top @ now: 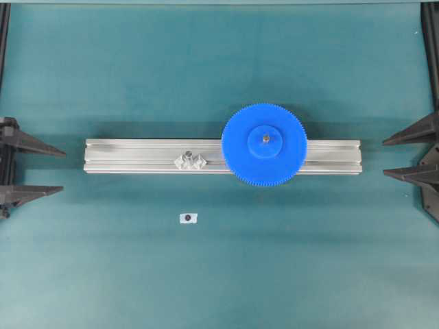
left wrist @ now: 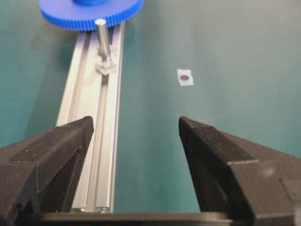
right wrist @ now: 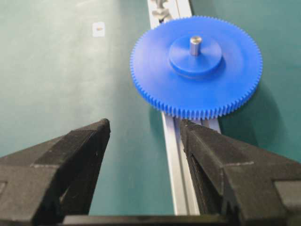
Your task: Insert the large gear onto the shaft.
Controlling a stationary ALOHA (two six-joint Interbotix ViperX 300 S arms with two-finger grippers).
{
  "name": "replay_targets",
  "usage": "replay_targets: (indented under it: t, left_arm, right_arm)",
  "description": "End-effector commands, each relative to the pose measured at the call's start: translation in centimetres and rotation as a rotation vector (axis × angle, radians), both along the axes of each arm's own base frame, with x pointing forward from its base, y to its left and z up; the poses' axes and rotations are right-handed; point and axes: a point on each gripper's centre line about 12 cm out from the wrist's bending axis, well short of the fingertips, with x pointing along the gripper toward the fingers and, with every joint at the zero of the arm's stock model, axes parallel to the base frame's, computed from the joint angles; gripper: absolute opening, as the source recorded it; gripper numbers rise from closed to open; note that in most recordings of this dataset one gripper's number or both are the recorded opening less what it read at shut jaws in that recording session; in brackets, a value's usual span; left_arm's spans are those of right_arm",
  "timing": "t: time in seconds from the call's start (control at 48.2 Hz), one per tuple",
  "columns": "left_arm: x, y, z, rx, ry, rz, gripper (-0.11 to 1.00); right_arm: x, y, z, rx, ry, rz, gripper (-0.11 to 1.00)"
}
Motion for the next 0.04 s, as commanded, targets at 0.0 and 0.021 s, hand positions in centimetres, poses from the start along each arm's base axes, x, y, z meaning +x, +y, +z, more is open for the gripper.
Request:
replay_targets:
  t: [0.0, 0.021]
  left_arm:
    - [0.1, -0.01, -0.04, 0.005, 0.024, -0.001, 0.77]
    - [0.1, -0.04, -0.04, 0.007, 0.024, -0.003, 0.77]
  right_arm:
    - [0.13, -0.05, 0.41, 0.007, -0.009, -0.006, 0.7]
    - [0.12, -0.02, 0.33, 0.007, -0.006, -0.004, 0.7]
